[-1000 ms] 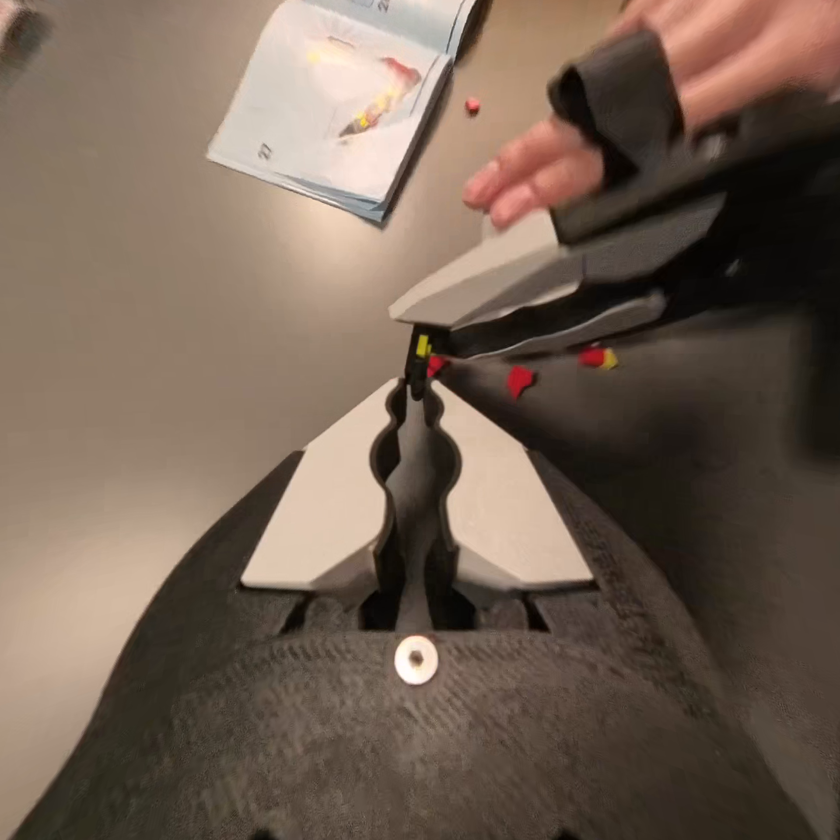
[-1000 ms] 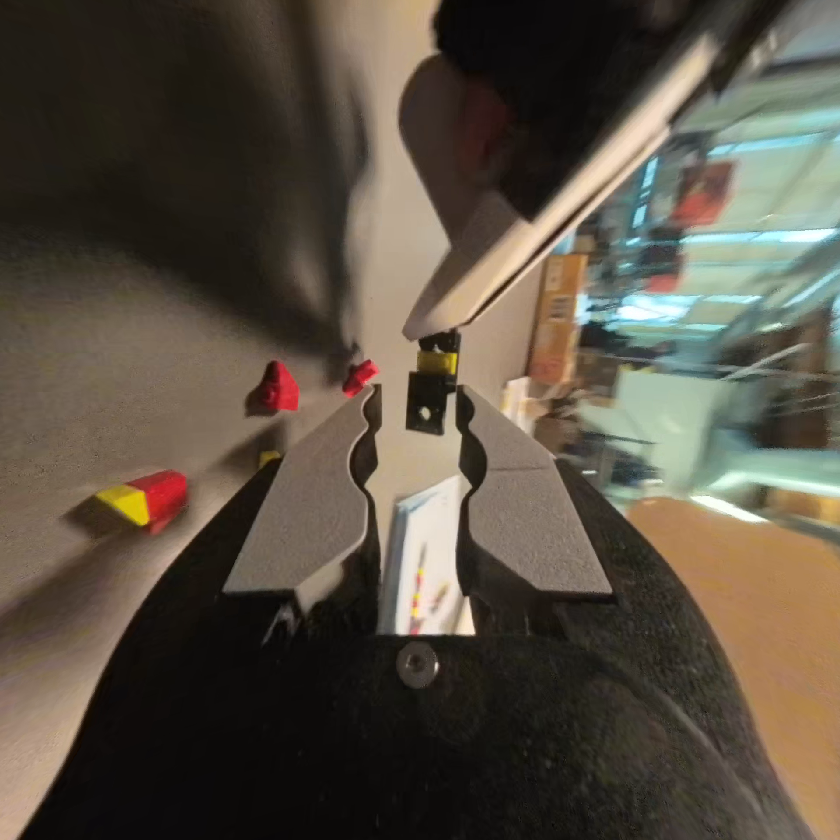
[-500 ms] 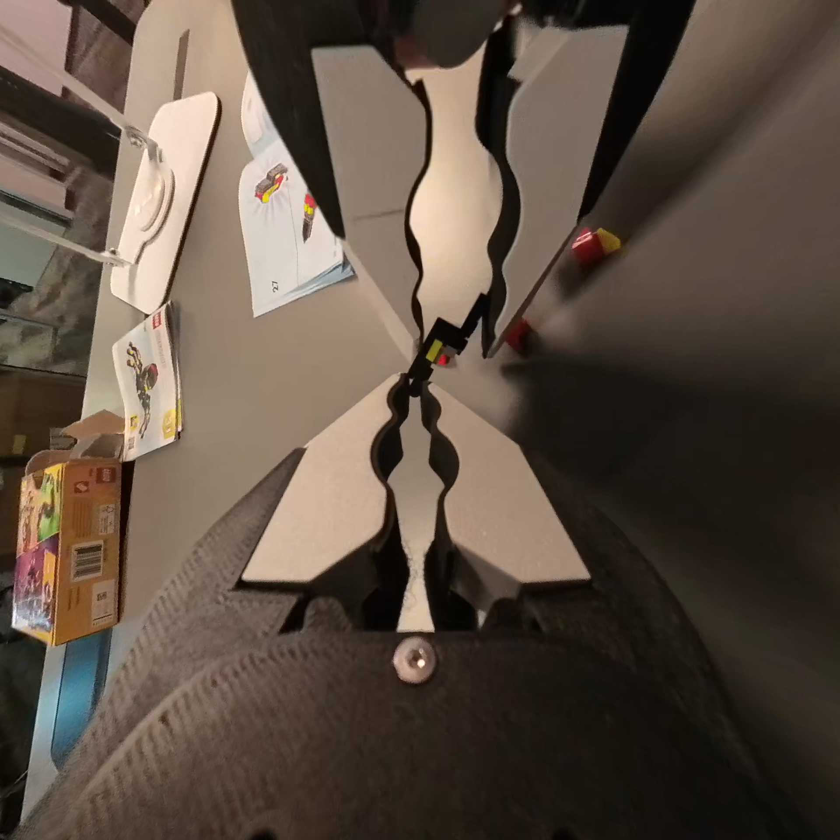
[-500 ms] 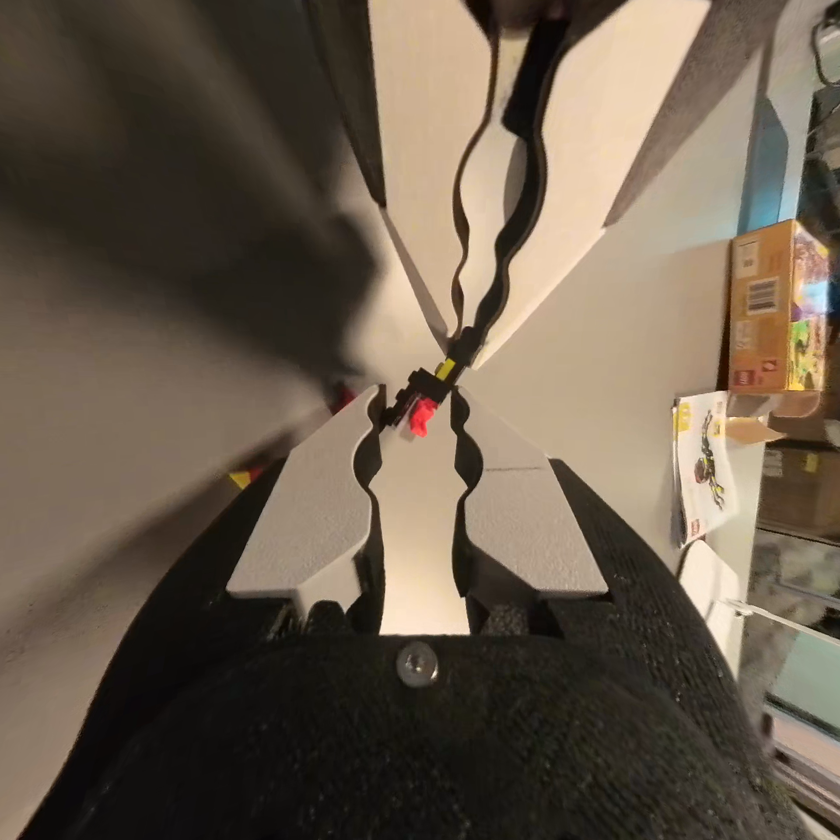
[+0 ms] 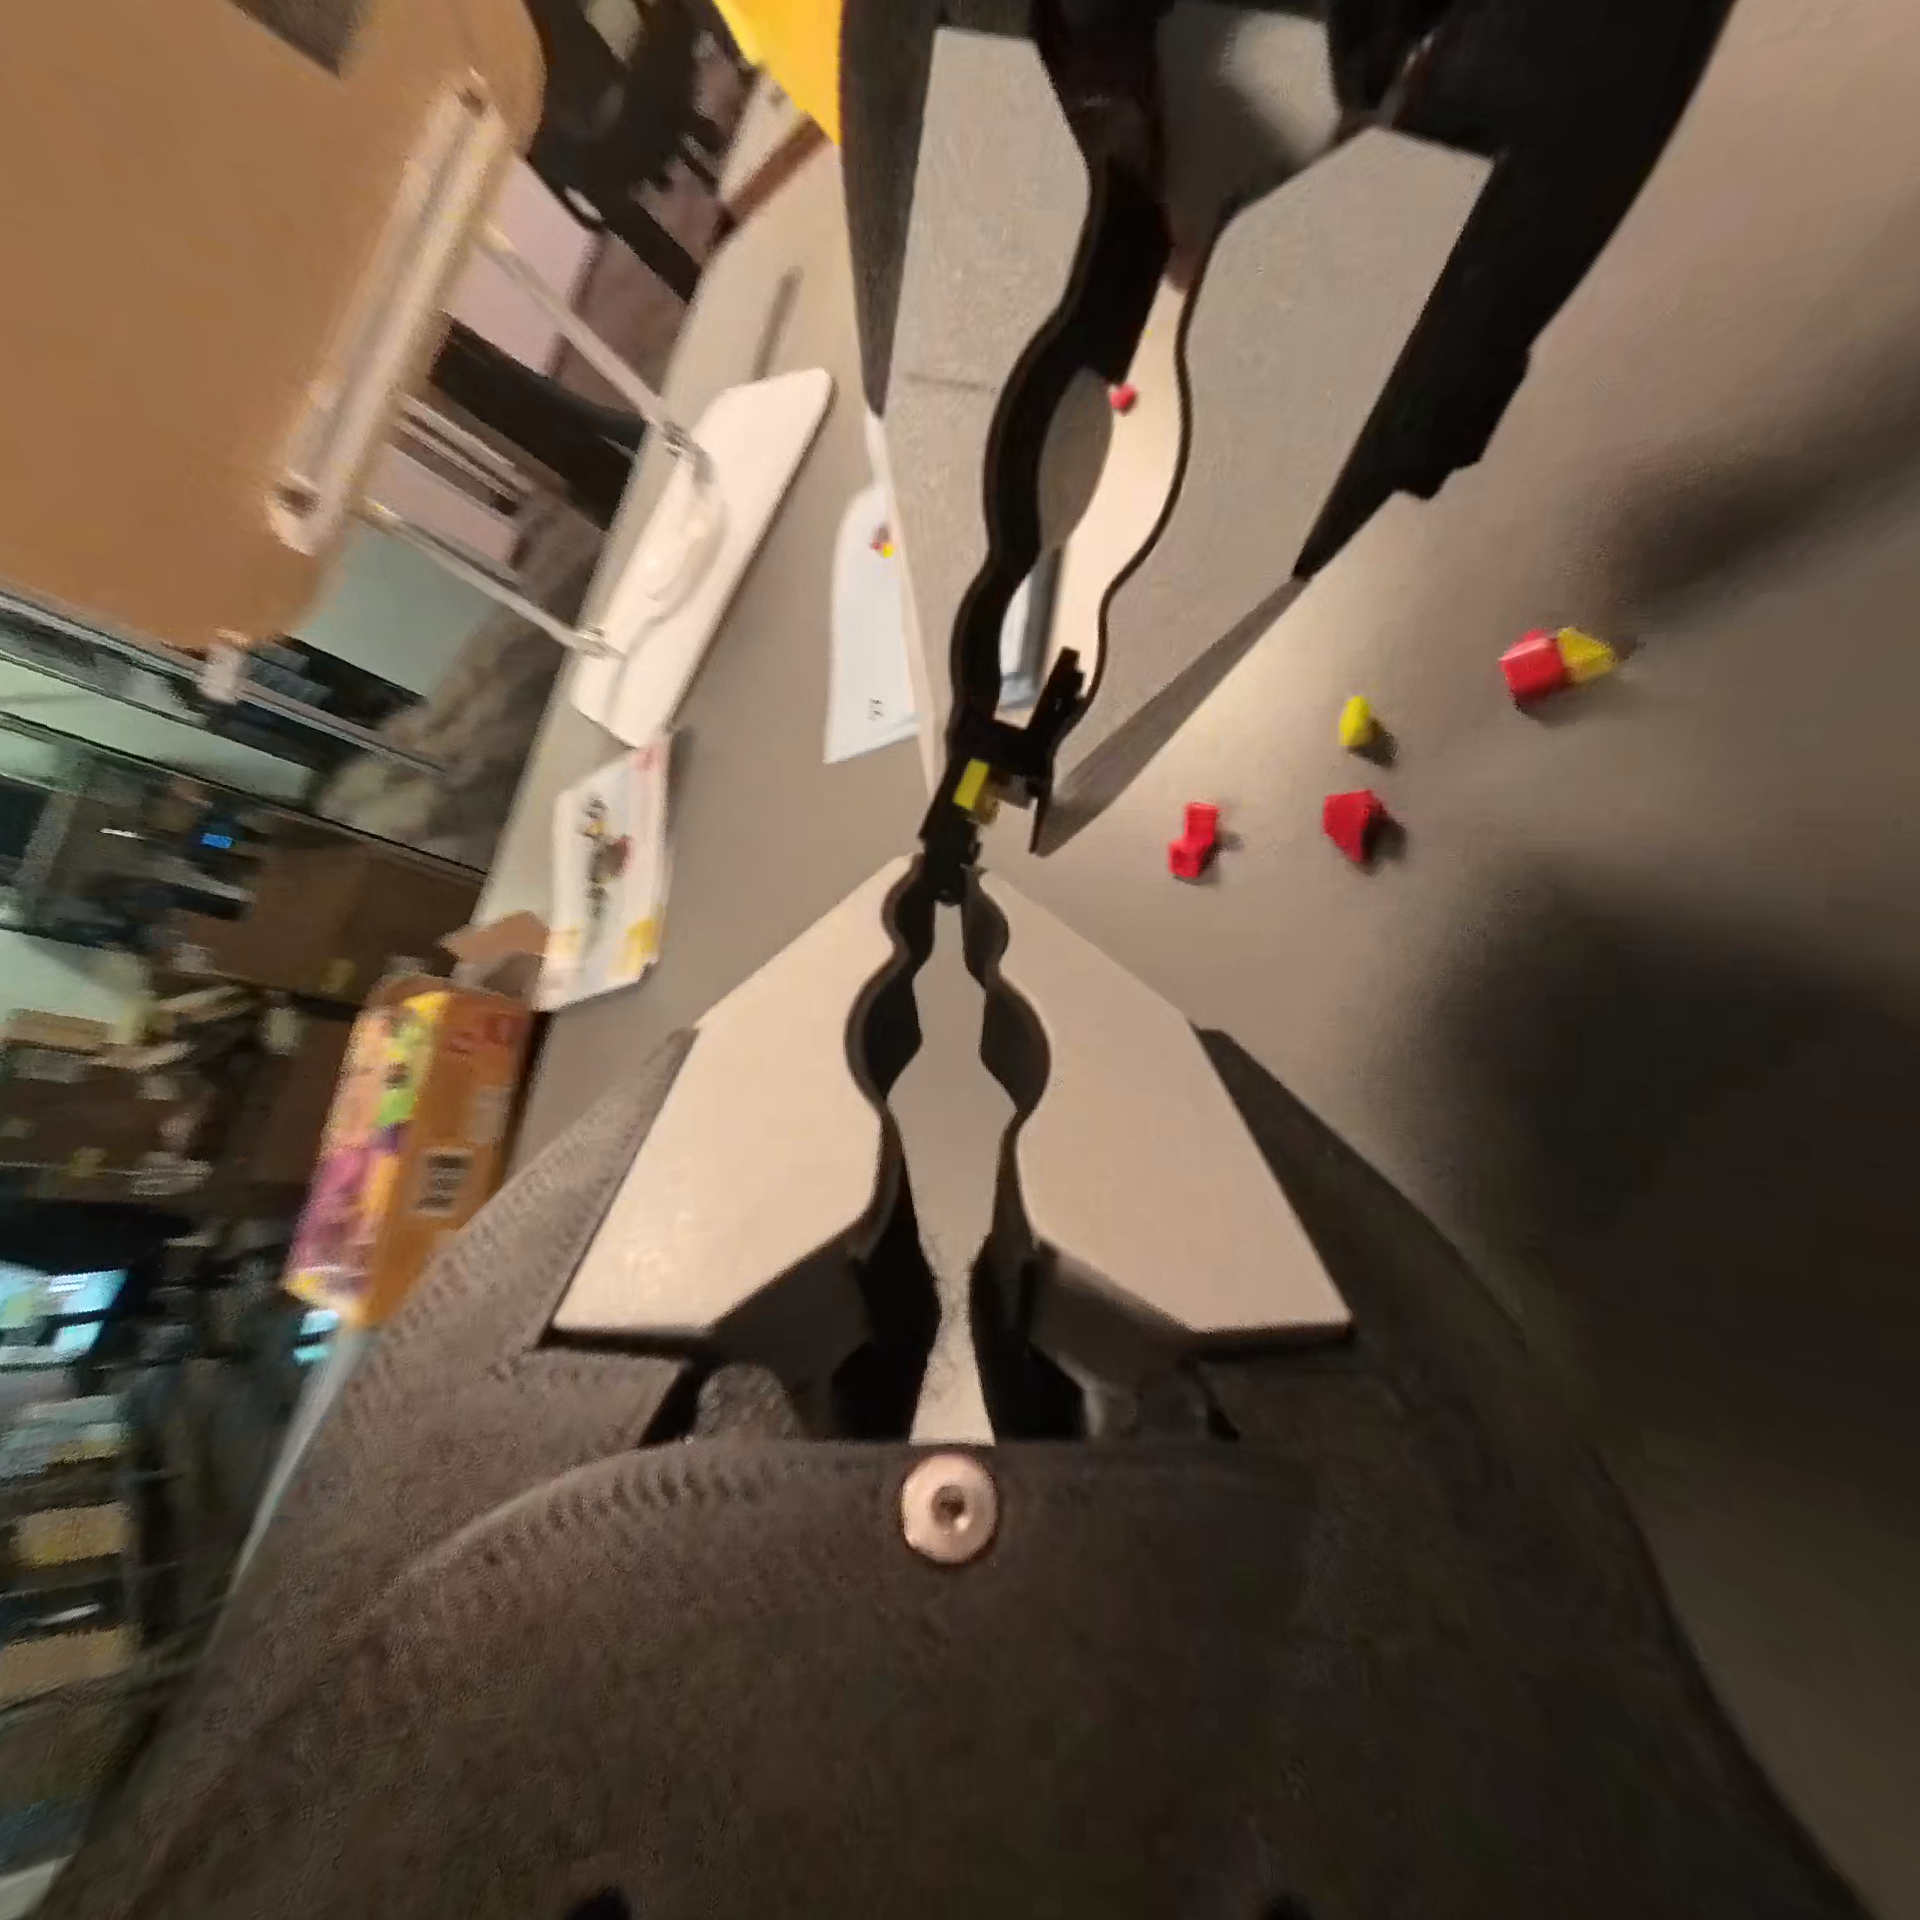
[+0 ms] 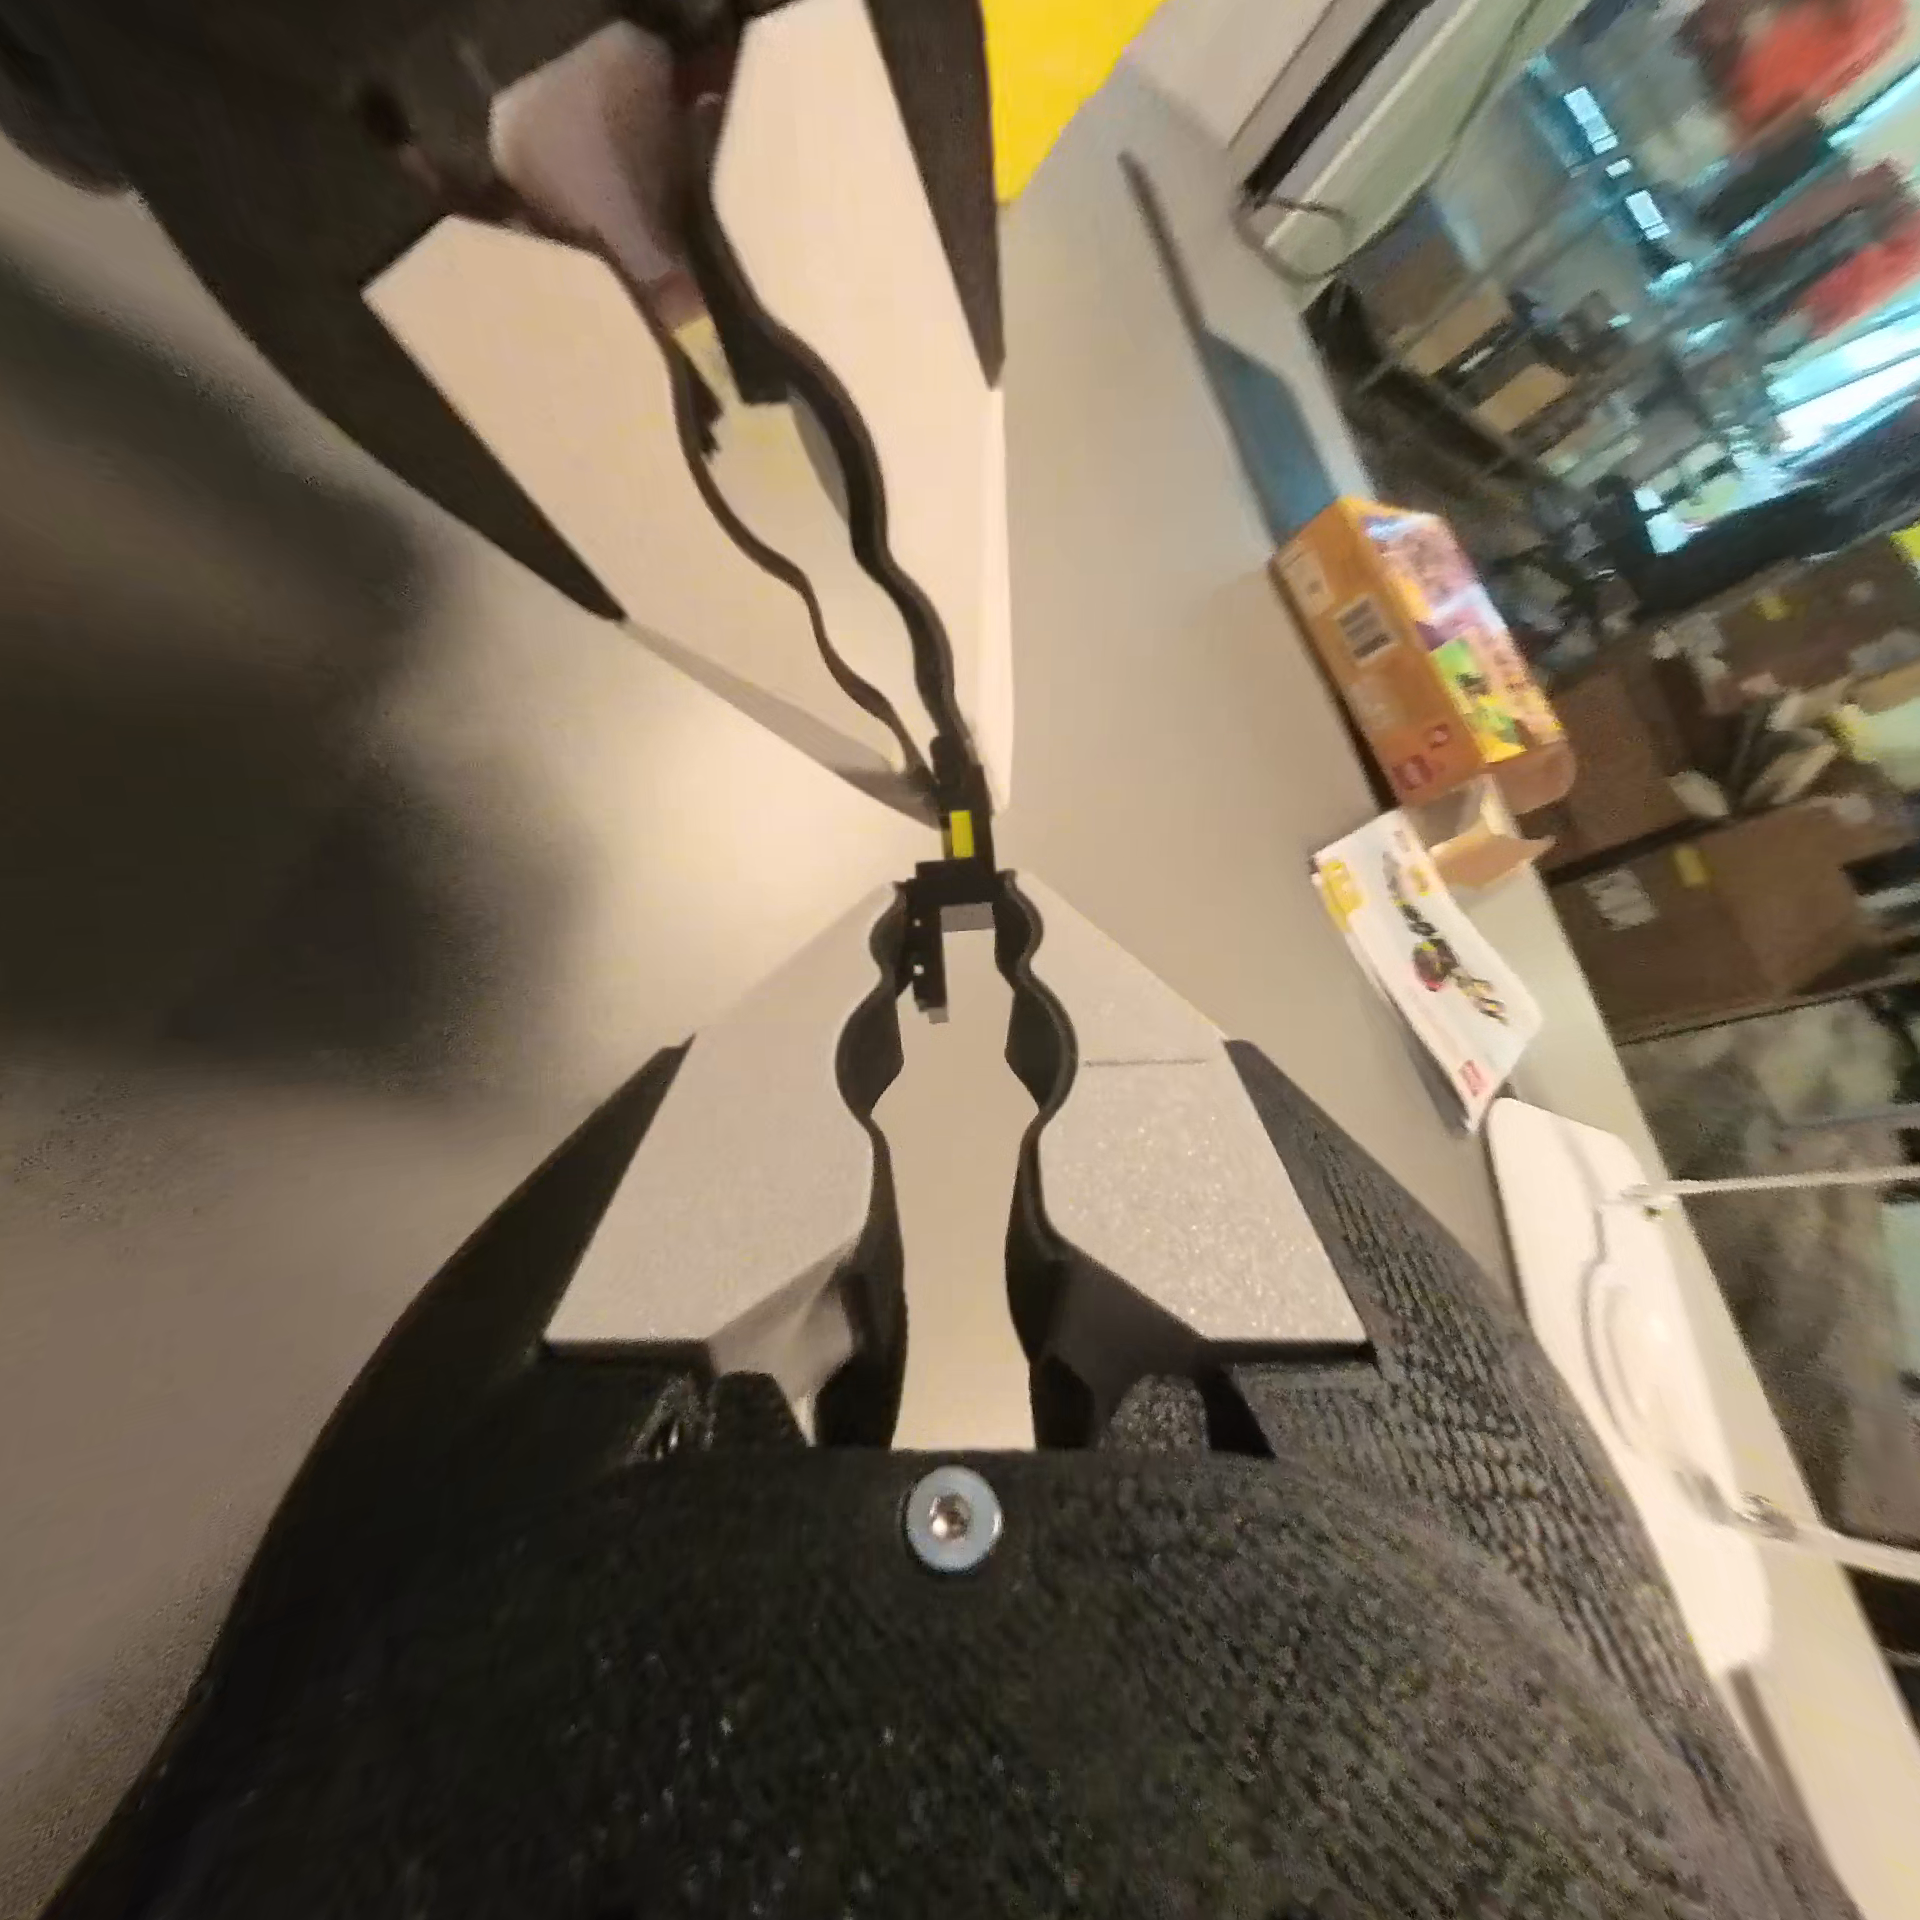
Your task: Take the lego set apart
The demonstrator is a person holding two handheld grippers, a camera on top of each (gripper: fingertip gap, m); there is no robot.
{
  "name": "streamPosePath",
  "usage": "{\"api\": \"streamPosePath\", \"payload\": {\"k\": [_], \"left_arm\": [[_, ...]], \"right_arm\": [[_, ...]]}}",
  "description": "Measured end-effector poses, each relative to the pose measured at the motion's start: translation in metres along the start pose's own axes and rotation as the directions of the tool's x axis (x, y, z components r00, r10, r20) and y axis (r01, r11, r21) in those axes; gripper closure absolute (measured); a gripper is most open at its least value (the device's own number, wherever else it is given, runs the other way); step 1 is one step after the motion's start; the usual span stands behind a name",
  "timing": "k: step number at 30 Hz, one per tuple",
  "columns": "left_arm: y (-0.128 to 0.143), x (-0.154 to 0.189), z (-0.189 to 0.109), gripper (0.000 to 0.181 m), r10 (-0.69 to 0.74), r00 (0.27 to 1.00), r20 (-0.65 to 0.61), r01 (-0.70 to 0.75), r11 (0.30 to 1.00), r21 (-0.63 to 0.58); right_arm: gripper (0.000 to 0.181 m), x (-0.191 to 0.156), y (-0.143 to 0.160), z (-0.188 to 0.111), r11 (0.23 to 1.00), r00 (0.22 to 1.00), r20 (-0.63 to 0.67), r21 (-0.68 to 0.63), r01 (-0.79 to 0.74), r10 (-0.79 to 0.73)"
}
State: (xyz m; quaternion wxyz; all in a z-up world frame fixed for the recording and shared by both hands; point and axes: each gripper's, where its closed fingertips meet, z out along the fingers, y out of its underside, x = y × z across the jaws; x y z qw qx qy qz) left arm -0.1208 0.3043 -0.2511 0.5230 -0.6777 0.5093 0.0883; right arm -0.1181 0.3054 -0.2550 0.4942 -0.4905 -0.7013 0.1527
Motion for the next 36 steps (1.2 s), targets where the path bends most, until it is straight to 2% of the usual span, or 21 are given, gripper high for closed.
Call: {"api": "streamPosePath", "payload": {"k": [3,5,6,8,10,12,14,15,17,20,22,24,25,27,29,31,33,34,36], "left_arm": [[-0.004,-0.012,-0.005,0.176,0.167,0.976,0.142,-0.161,0.986,-0.050],[0.003,0.002,-0.004,0.177,0.310,0.943,0.122,-0.297,0.948,-0.113],[0.009,0.011,-0.003,0.177,0.342,0.933,0.114,-0.326,0.936,-0.134],[0.021,0.015,-0.003,0.177,0.348,0.928,0.131,-0.323,0.930,-0.176],[0.026,0.006,-0.009,0.177,0.244,0.957,0.159,-0.216,0.961,-0.173],[0.031,-0.006,-0.017,0.177,0.024,0.987,0.159,-0.003,0.992,-0.129],[0.033,-0.011,-0.024,0.178,-0.197,0.974,0.113,0.205,0.977,-0.059],[0.035,-0.008,-0.023,0.177,-0.324,0.945,0.053,0.326,0.944,-0.049],[0.049,0.002,-0.018,0.177,-0.510,0.860,-0.035,0.503,0.857,-0.111],[0.064,0.020,-0.010,0.177,-0.624,0.774,-0.108,0.601,0.777,-0.187],[0.075,0.027,-0.006,0.177,-0.665,0.738,-0.112,0.627,0.738,-0.251],[0.083,0.023,-0.007,0.177,-0.677,0.733,-0.065,0.639,0.718,-0.276],[0.081,0.011,-0.012,0.177,-0.665,0.747,-0.024,0.642,0.729,-0.236],[0.078,-0.035,-0.040,0.177,-0.637,0.750,0.179,0.659,0.743,-0.115],[0.091,-0.085,-0.091,0.177,-0.631,0.646,0.429,0.706,0.708,-0.021],[0.118,-0.113,-0.143,0.177,-0.635,0.504,0.585,0.783,0.622,0.001],[0.157,-0.114,-0.178,0.153,-0.648,0.375,0.663,0.888,0.456,-0.057],[0.175,-0.109,-0.188,0.142,-0.662,0.318,0.678,0.929,0.359,-0.086],[0.201,-0.100,-0.197,0.130,-0.694,0.241,0.678,0.967,0.227,-0.112]], "right_arm": [[0.169,0.009,-0.009,-0.003,0.999,0.997,-0.073,0.043,-0.030,0.034],[0.168,0.048,-0.006,-0.017,0.988,0.966,-0.215,0.085,-0.127,0.143],[0.168,0.062,-0.006,-0.025,0.974,0.952,-0.221,0.127,-0.188,0.213],[0.168,0.069,-0.008,-0.031,0.948,0.940,-0.168,0.171,-0.268,0.296],[0.168,0.060,-0.009,-0.026,0.939,0.943,-0.114,0.183,-0.290,0.313],[0.168,0.051,-0.009,-0.020,0.919,0.933,-0.055,0.202,-0.337,0.355],[0.168,0.047,-0.008,-0.015,0.897,0.918,-0.021,0.219,-0.383,0.397],[0.168,0.045,-0.006,-0.012,0.894,0.916,-0.007,0.220,-0.390,0.402],[0.168,0.039,0.001,-0.005,0.895,0.915,0.006,0.208,-0.395,0.402],[0.168,0.028,0.005,0.003,0.901,0.923,0.037,0.208,-0.381,0.382],[0.168,0.024,0.007,0.006,0.903,0.925,0.049,0.206,-0.378,0.376],[0.168,0.020,0.010,0.010,0.904,0.925,0.056,0.200,-0.378,0.375],[0.168,0.020,0.011,0.011,0.907,0.928,0.052,0.195,-0.372,0.369],[0.168,0.018,0.012,0.012,0.917,0.937,0.047,0.191,-0.349,0.347],[0.168,0.015,0.013,0.014,0.925,0.943,0.043,0.183,-0.332,0.329],[0.168,0.011,0.013,0.017,0.931,0.947,0.053,0.172,-0.322,0.317],[0.168,0.007,0.012,0.019,0.937,0.951,0.064,0.164,-0.309,0.302],[0.168,0.005,0.012,0.020,0.941,0.954,0.067,0.159,-0.300,0.293],[0.168,0.002,0.012,0.021,0.948,0.959,0.068,0.150,-0.281,0.274]]}}
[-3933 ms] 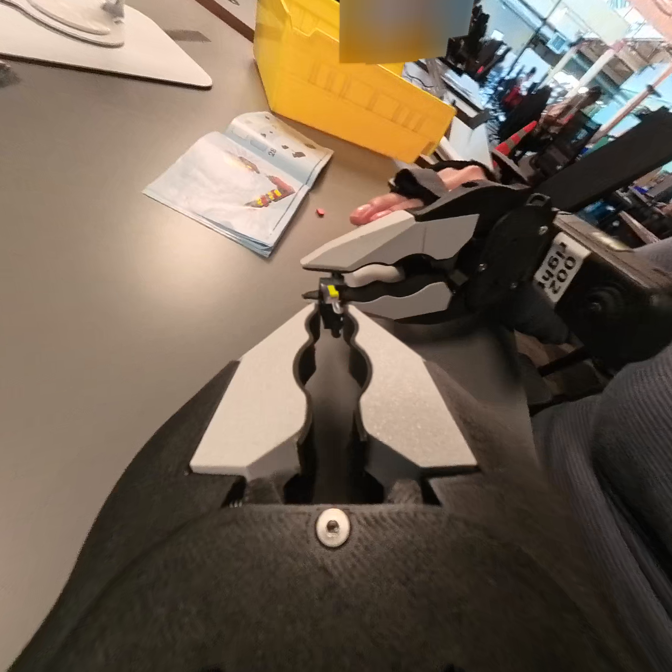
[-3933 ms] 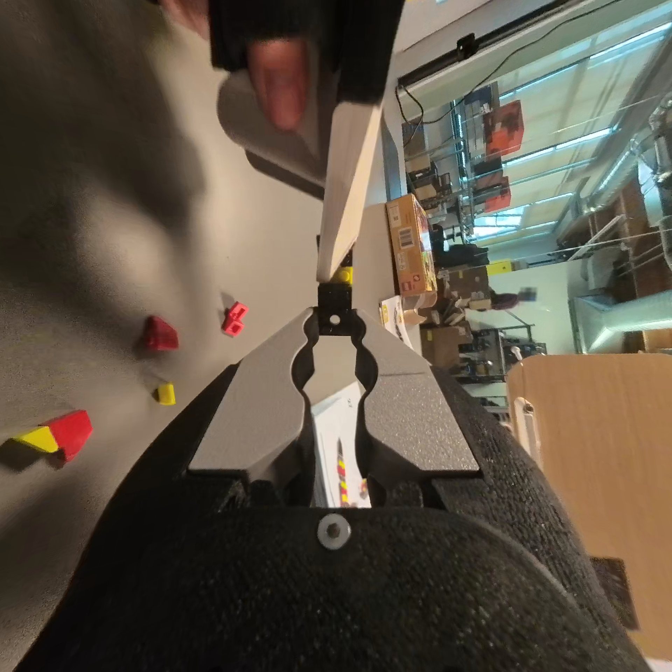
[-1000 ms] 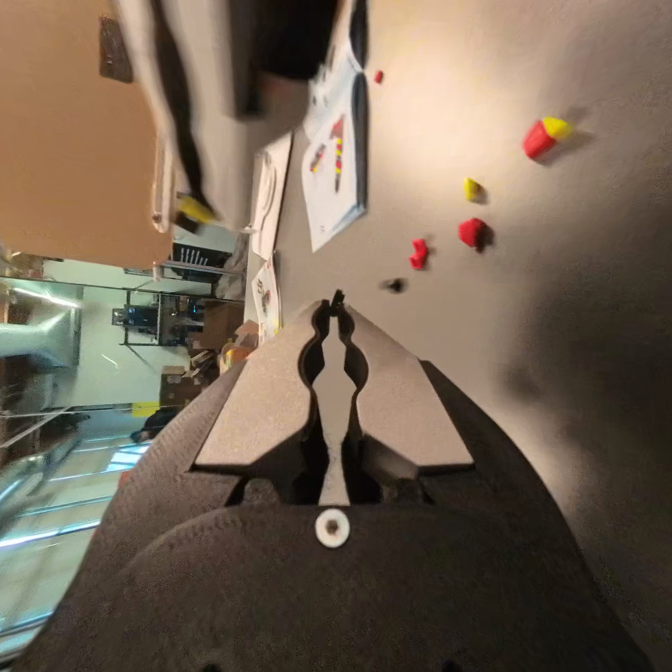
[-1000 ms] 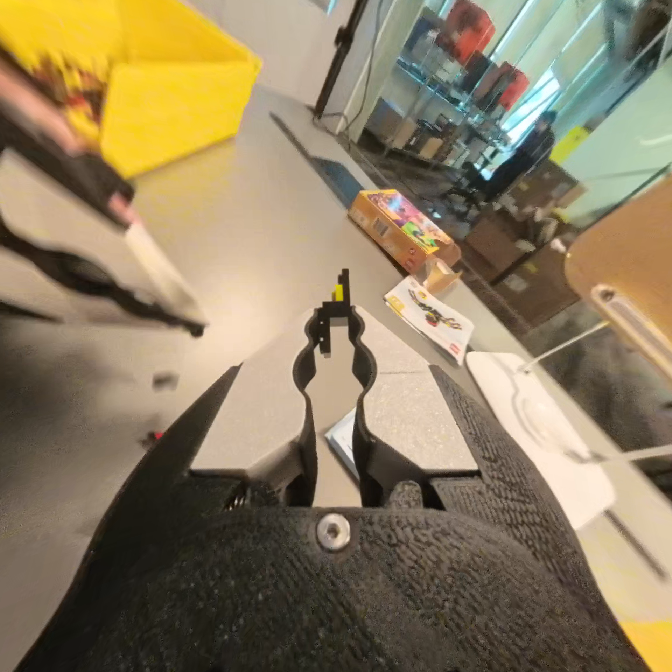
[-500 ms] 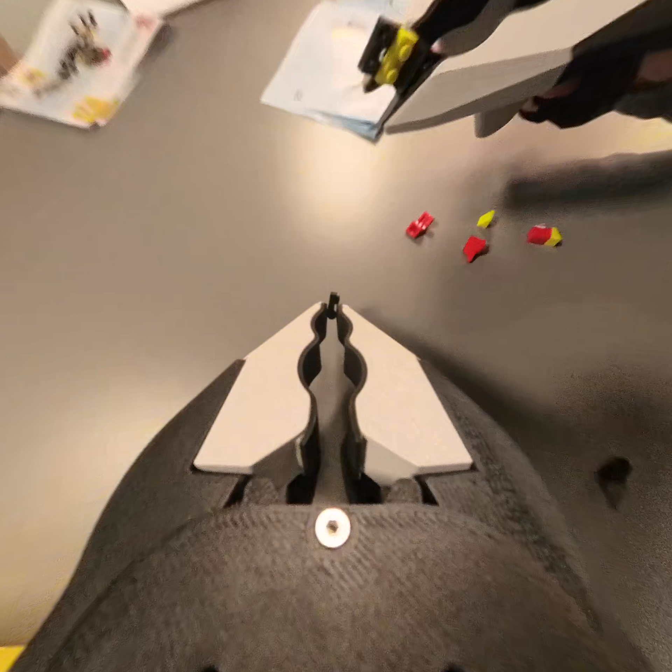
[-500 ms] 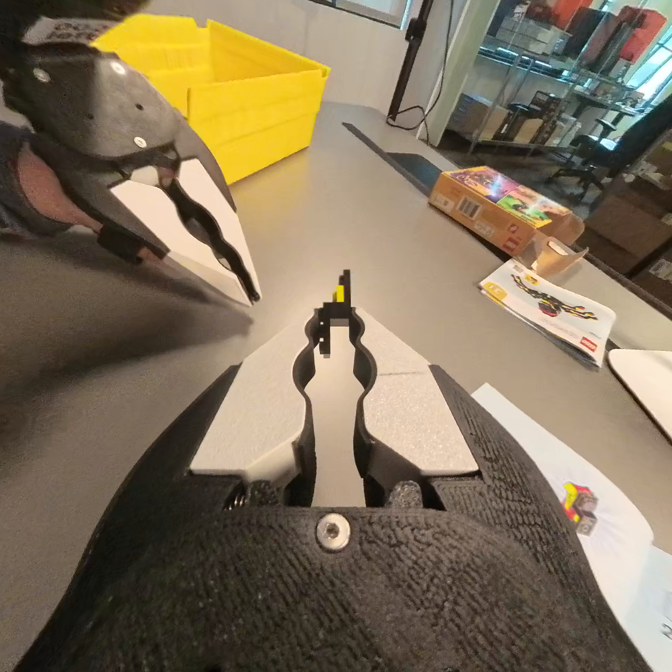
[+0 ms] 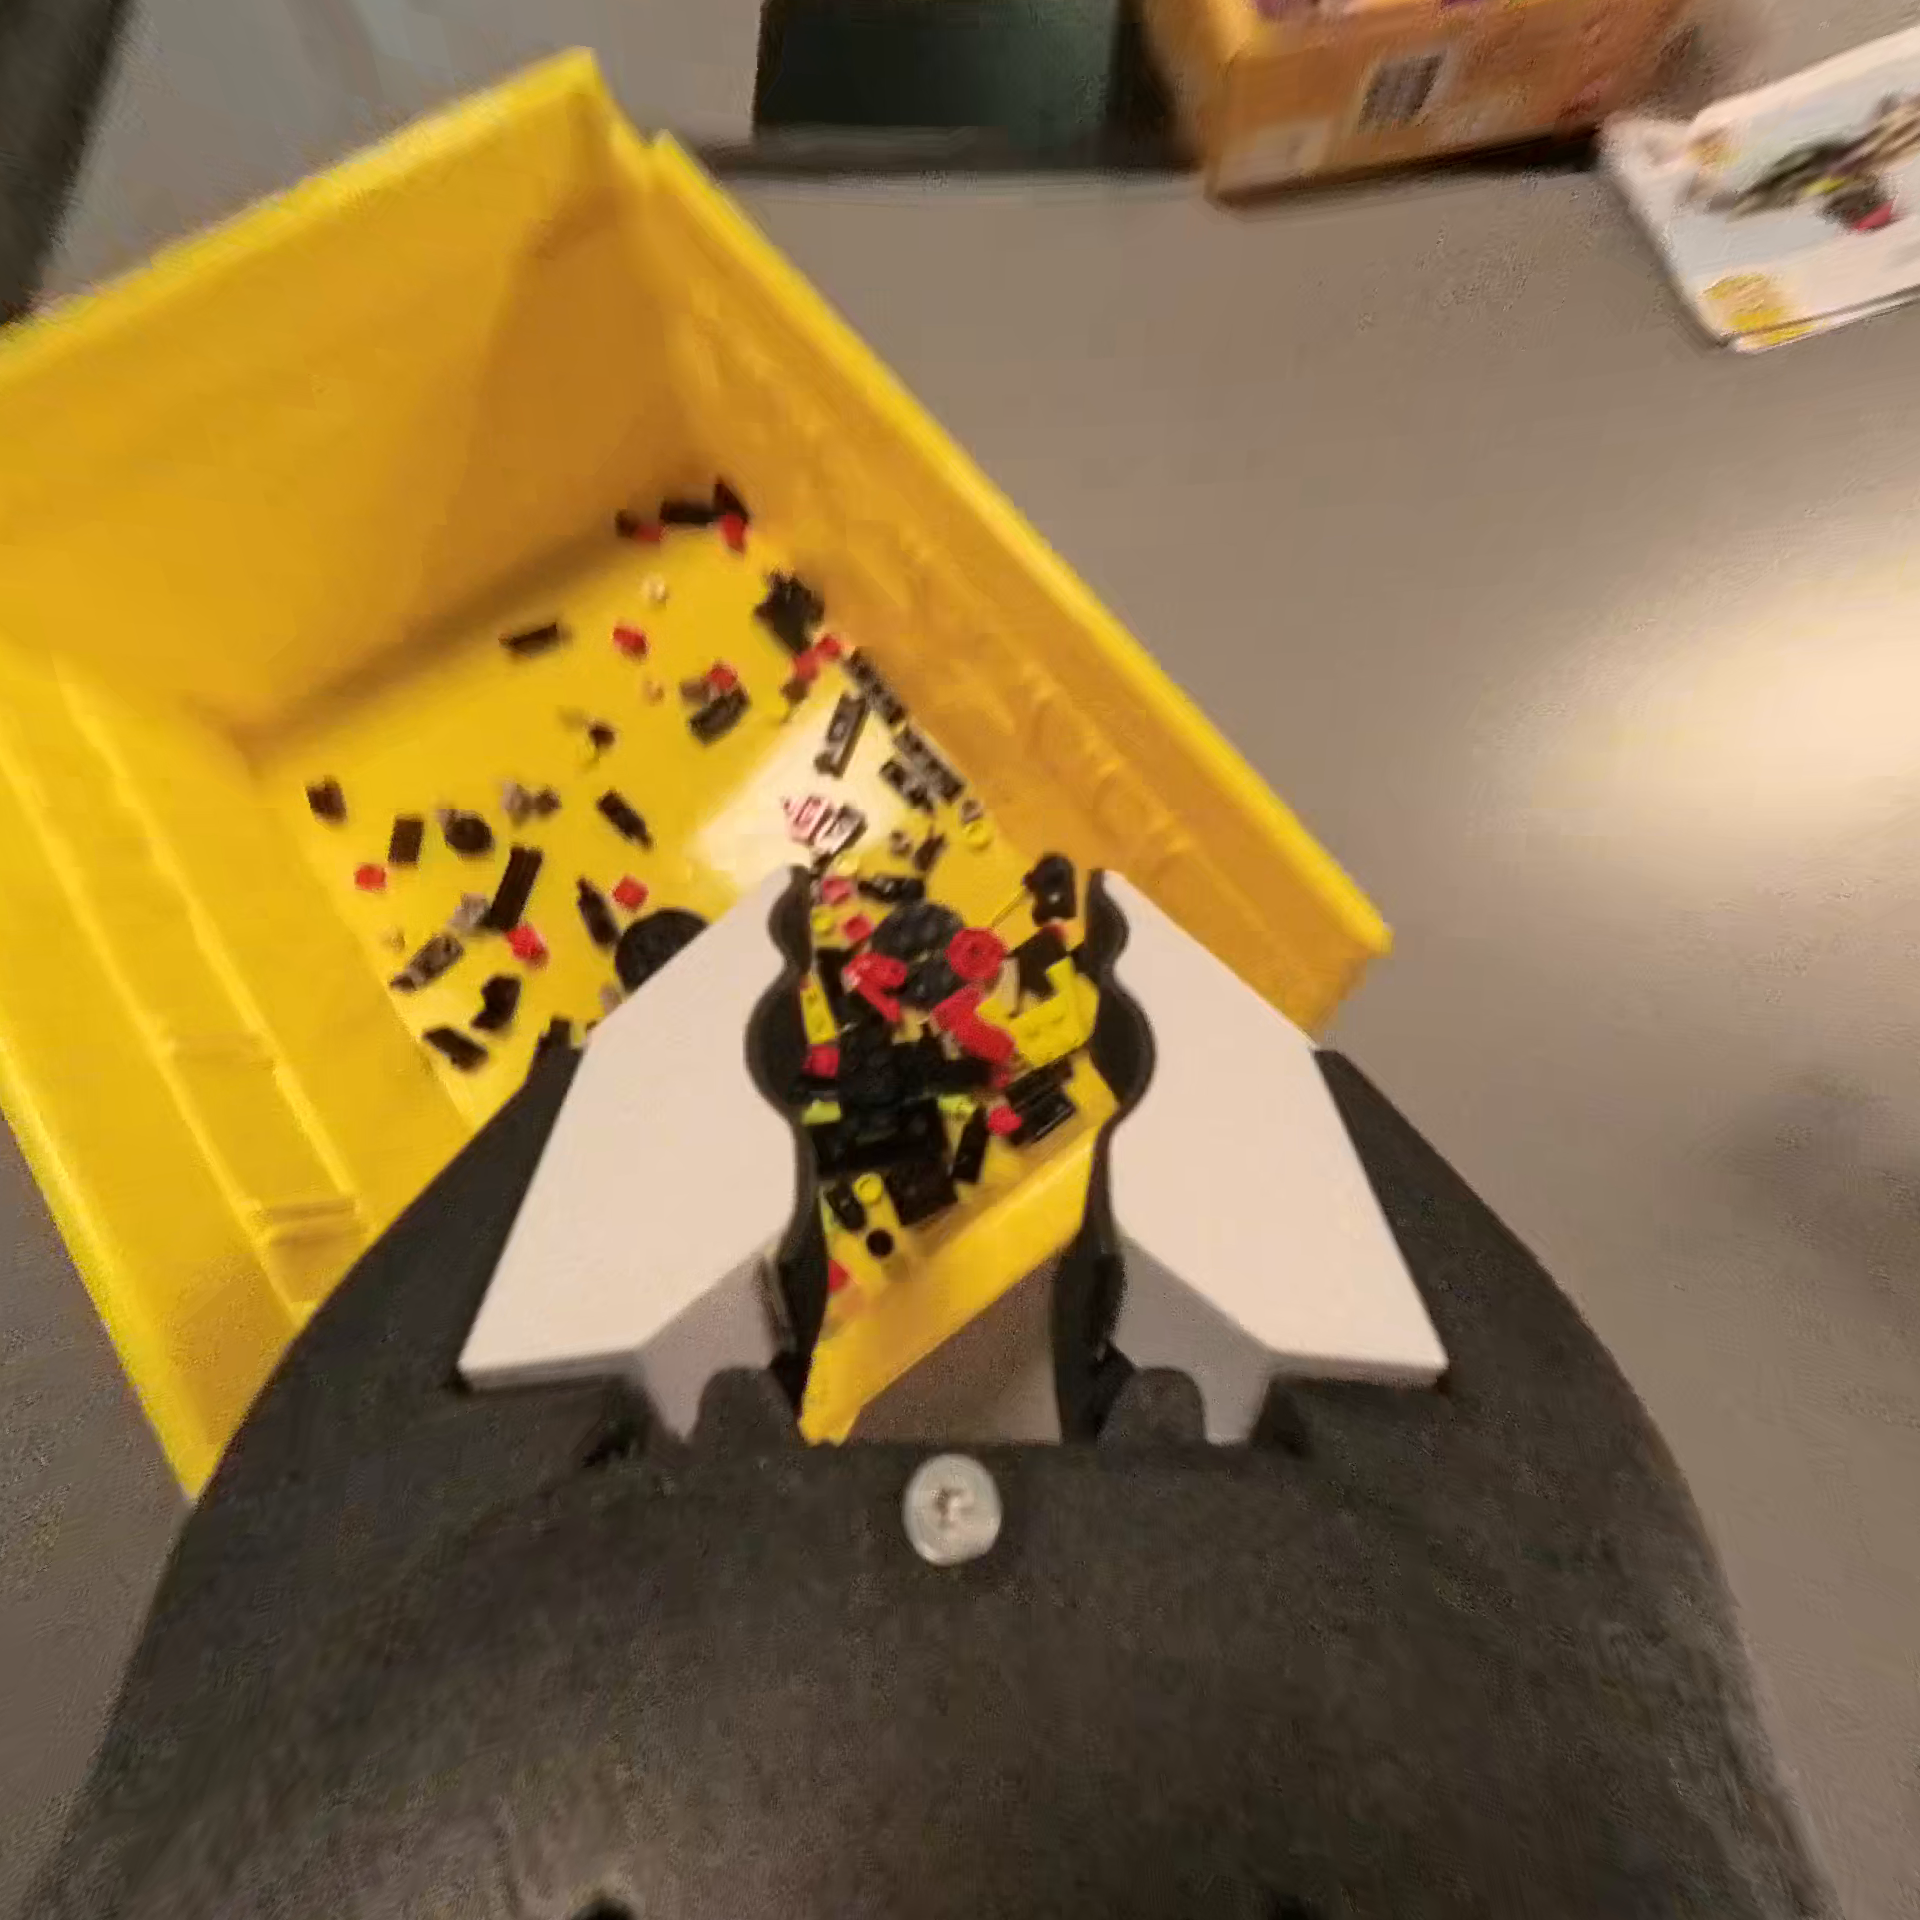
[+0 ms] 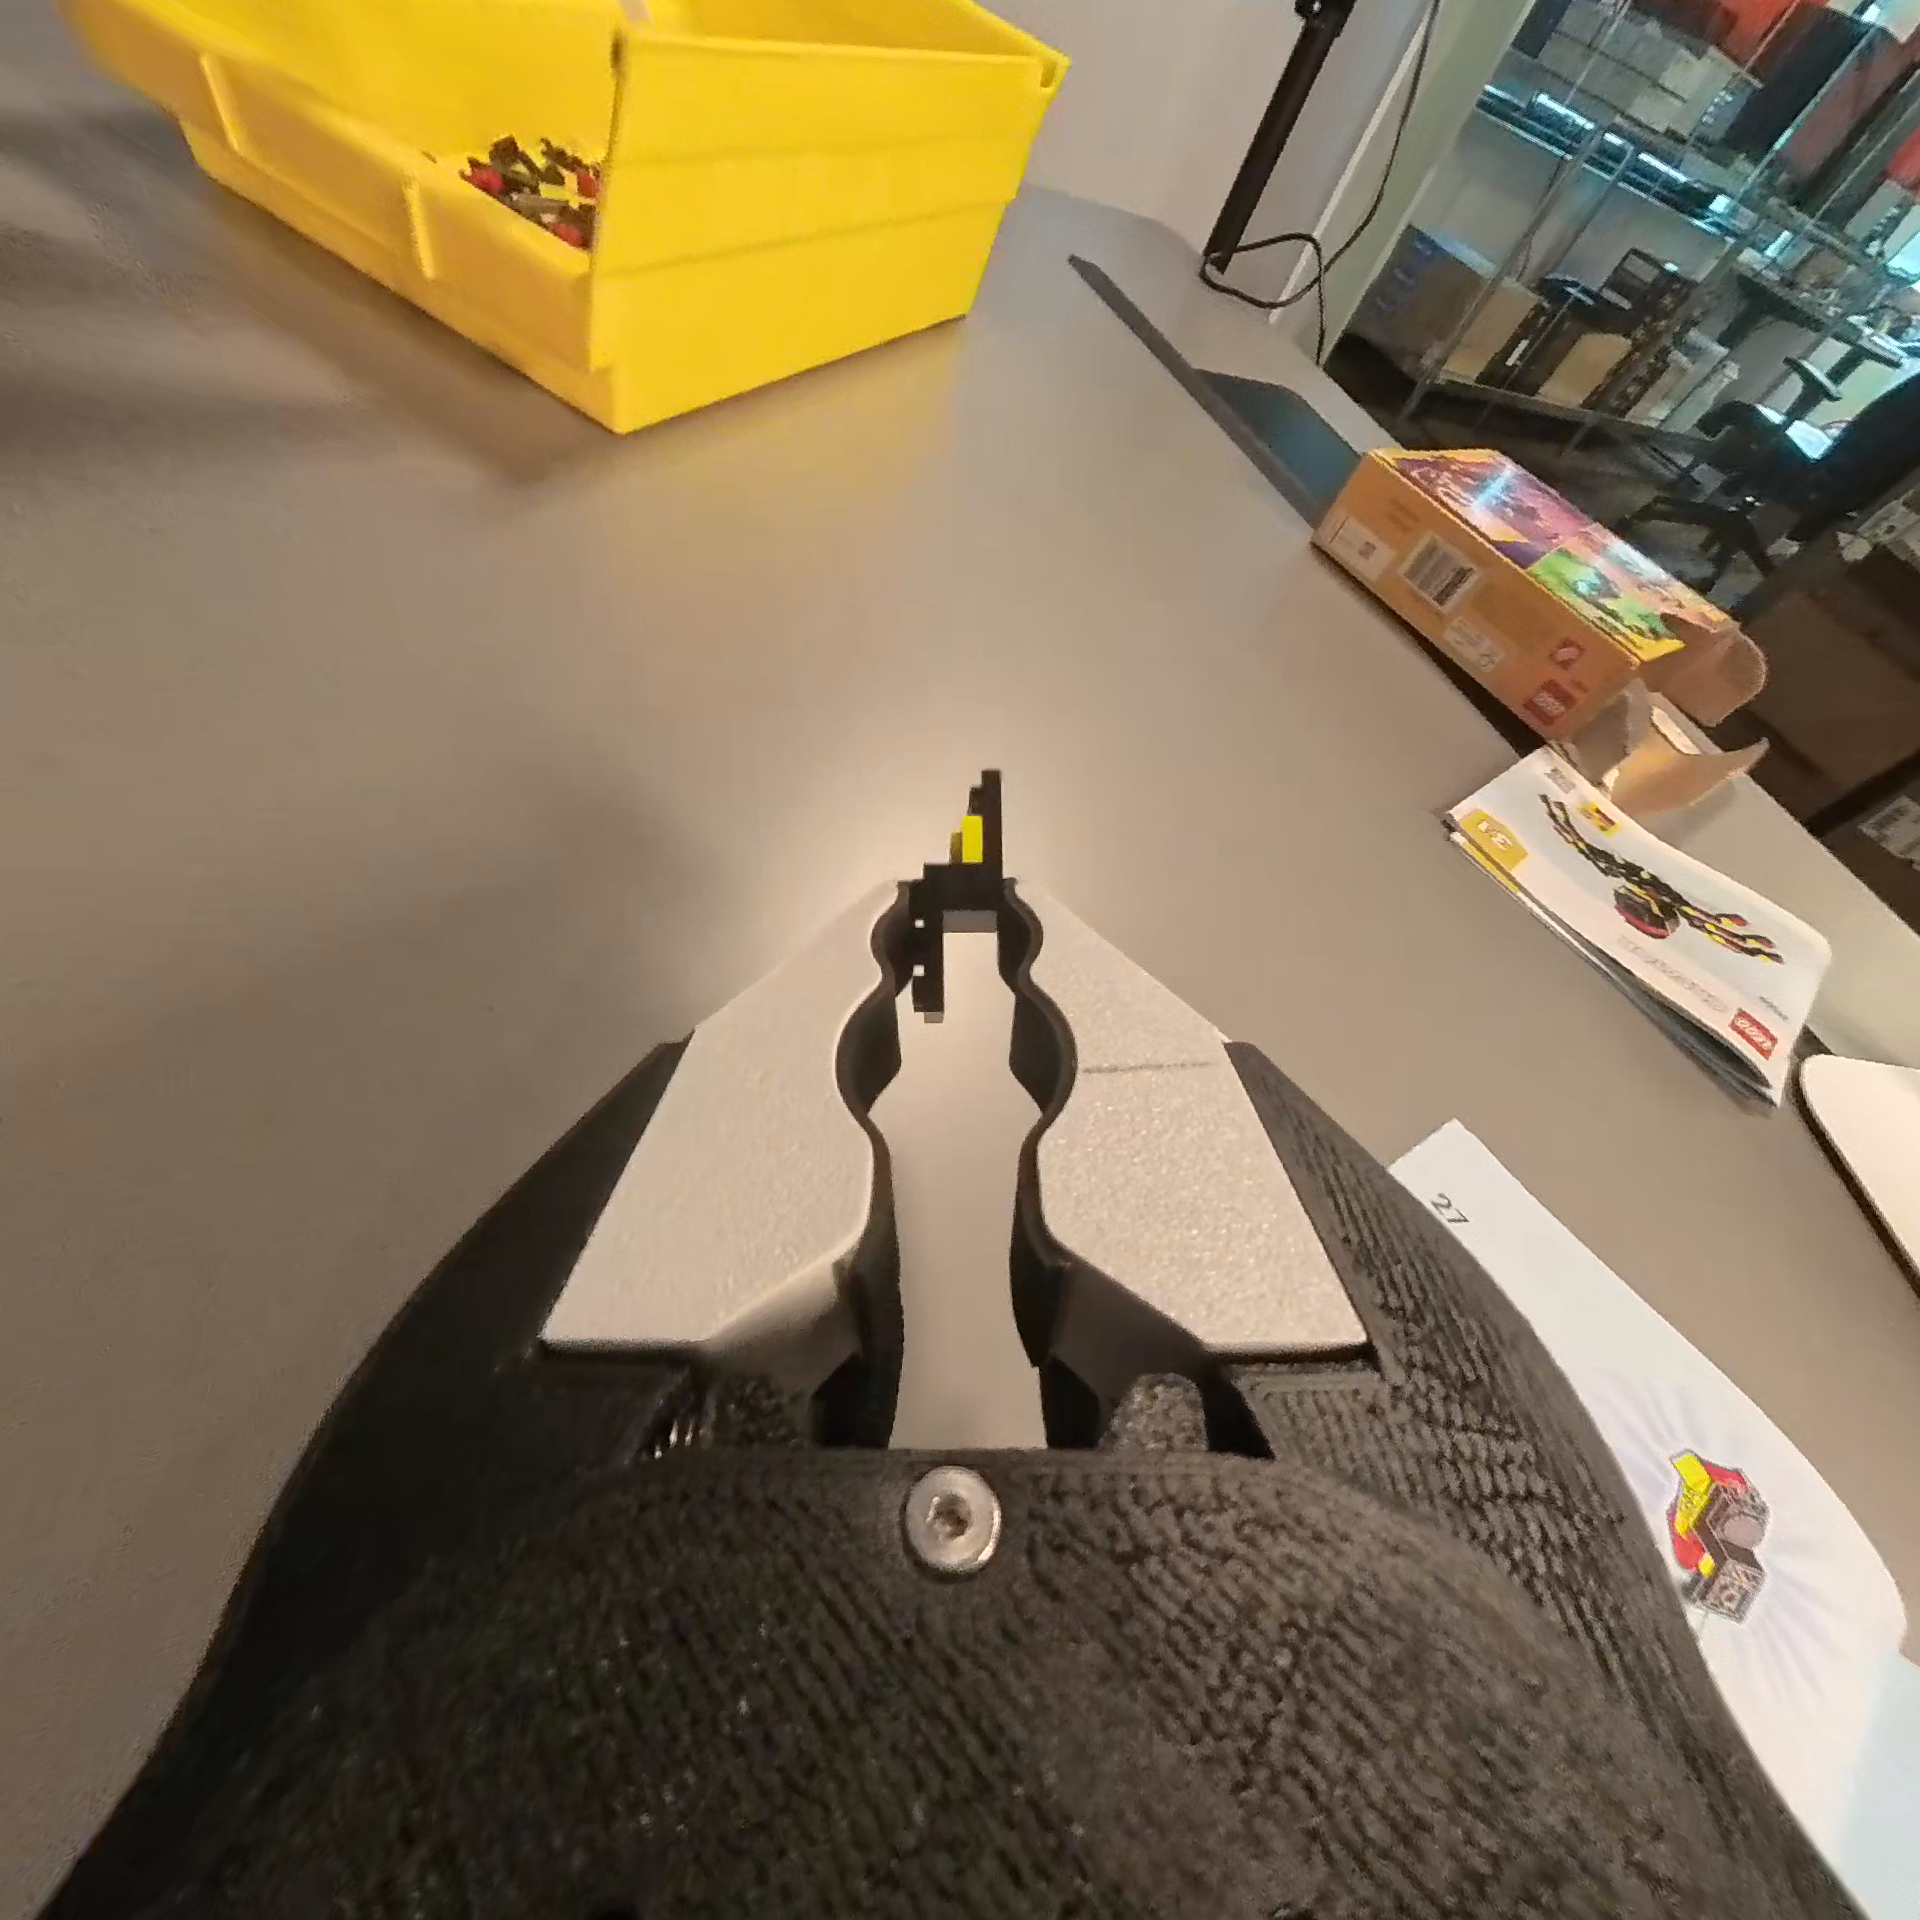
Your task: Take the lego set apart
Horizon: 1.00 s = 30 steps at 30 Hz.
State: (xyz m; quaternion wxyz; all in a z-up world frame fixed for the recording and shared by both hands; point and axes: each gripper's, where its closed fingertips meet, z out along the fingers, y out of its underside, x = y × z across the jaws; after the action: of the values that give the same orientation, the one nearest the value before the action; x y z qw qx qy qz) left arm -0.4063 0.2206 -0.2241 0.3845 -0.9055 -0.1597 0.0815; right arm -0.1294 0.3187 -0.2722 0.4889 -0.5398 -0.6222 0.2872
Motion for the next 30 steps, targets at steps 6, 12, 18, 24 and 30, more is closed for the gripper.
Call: {"api": "streamPosePath", "payload": {"k": [6,12,18,24,30], "left_arm": [[0.024,-0.023,0.016,0.117,-0.126,0.992,-0.012,0.124,0.985,-0.123],[0.020,0.142,-0.061,0.138,0.113,0.753,-0.648,-0.030,0.990,0.137],[0.167,0.246,-0.093,0.154,0.518,0.413,-0.749,-0.563,0.792,0.237],[0.202,0.255,-0.090,0.163,0.455,0.473,-0.754,-0.566,0.813,0.136],[0.208,0.251,-0.084,0.174,0.458,0.500,-0.735,-0.569,0.813,0.120]], "right_arm": [[0.168,-0.002,0.003,0.001,1.000,1.000,0.007,-0.011,0.001,-0.001],[0.168,0.008,0.004,-0.002,1.000,1.000,-0.029,-0.005,0.003,-0.003],[0.168,0.009,0.006,-0.003,1.000,1.000,-0.022,0.000,0.011,-0.011],[0.168,0.008,0.009,-0.004,0.999,0.998,-0.031,-0.019,0.050,-0.051],[0.168,0.008,0.010,-0.004,0.998,0.998,-0.027,-0.023,0.051,-0.052]]}}
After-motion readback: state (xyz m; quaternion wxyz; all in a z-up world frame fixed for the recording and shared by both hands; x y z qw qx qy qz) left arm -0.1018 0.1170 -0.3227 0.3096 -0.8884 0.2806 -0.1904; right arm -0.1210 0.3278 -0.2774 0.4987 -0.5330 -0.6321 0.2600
